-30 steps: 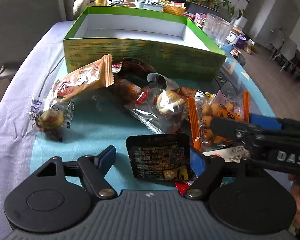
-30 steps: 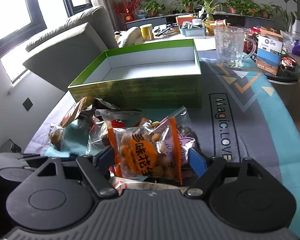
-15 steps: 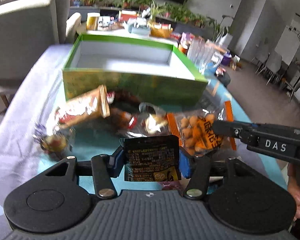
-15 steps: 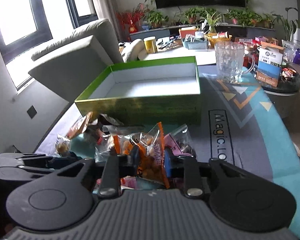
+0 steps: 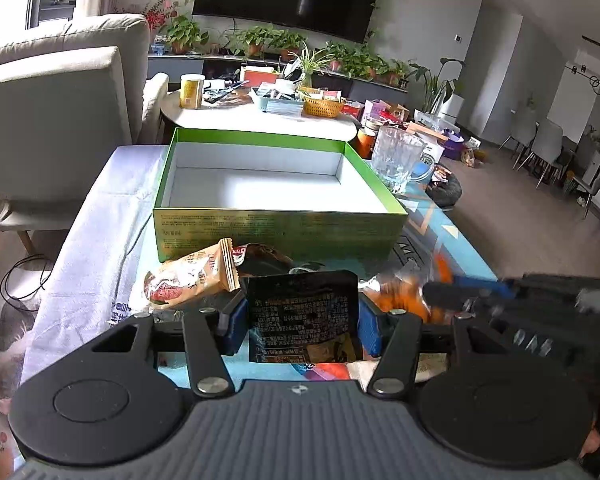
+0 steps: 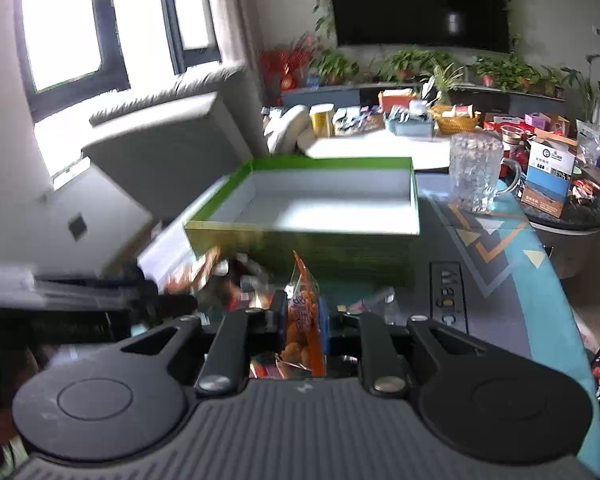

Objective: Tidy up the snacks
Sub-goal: 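Grasp the black snack packet with left tool while right tool grasps the orange peanut bag, then carry both packets over the green box and open both tools to drop them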

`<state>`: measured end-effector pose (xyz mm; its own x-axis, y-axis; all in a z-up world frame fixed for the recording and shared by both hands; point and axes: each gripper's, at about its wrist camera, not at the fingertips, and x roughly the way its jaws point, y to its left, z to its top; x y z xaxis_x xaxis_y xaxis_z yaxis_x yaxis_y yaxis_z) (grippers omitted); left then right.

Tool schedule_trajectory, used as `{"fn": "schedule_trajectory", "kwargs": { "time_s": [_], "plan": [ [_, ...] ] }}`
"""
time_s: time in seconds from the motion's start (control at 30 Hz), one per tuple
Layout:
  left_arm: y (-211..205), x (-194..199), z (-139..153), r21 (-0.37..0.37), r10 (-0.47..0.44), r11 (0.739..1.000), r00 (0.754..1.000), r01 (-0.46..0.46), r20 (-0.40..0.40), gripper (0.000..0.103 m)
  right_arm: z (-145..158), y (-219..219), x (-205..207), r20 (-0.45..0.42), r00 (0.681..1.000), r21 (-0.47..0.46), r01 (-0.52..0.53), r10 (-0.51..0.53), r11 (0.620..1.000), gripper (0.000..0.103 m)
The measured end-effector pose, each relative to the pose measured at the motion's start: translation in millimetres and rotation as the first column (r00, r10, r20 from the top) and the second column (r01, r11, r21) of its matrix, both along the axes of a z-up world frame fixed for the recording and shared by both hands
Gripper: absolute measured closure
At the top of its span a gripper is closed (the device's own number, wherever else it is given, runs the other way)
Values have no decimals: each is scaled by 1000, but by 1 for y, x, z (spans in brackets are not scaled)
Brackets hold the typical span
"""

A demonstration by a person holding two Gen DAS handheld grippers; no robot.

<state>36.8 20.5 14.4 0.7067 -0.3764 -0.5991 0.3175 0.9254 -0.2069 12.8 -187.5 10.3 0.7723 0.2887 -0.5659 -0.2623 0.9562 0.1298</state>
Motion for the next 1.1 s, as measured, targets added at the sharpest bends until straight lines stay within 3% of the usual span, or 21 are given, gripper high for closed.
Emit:
{"fn": "schedule_trajectory", "kwargs": {
  "time_s": [0.03,0.07,0.1,0.13,0.23,0.3,0.4,0.47,0.57,0.67,0.77,0.83,0.93,1.0,1.1],
  "plan": [
    [0,-1,0,0,-1,1000,1000,1,-1,52,-5,1,0,-22,1000,-12,-11,10,1000,72],
    [-1,-1,-1,1,-1,1000,1000,1,-4,52,-10,1,2,-46,999,-18,-16,15,1000,62],
    [-1,-3,0,-1,0,1000,1000,0,-7,52,-14,1,4,-60,998,-15,-15,14,1000,44],
    [-1,-3,-1,-1,0,1000,1000,0,-11,52,-17,1,4,-67,998,-15,-11,10,1000,37],
    [1,-3,-1,1,2,1000,1000,-2,-14,52,-22,3,3,-35,999,-56,-9,7,998,33],
    [3,-3,1,4,10,1000,1000,-10,-13,52,-23,6,-1,28,999,-138,-29,33,990,33],
    [5,-1,1,6,21,1000,1000,-21,-15,52,-24,8,-7,103,986,-269,-98,130,958,33],
    [6,1,0,6,27,1000,999,-27,-21,52,-27,9,-8,120,969,-369,-158,215,916,32],
    [5,3,-2,8,29,1000,999,-29,-32,52,-34,8,-6,57,927,-454,-307,371,836,33],
    [4,6,-4,13,33,999,999,-33,-40,52,-38,13,-1,20,881,-544,-386,472,745,33],
    [4,10,-5,16,38,999,998,-37,-47,52,-39,17,11,-18,853,-574,-436,521,693,35],
    [3,12,-6,17,41,999,998,-40,-53,52,-41,20,19,-48,838,-573,-470,544,672,35],
    [3,14,-8,21,43,999,997,-42,-60,52,-48,21,28,-101,811,-543,-531,577,651,46],
    [4,16,-10,22,46,999,997,-45,-67,51,-47,21,32,-118,808,-514,-547,577,661,66],
    [5,17,-11,16,50,999,996,-49,-72,51,-46,22,31,-113,836,-481,-520,538,706,71]
  ]
}}
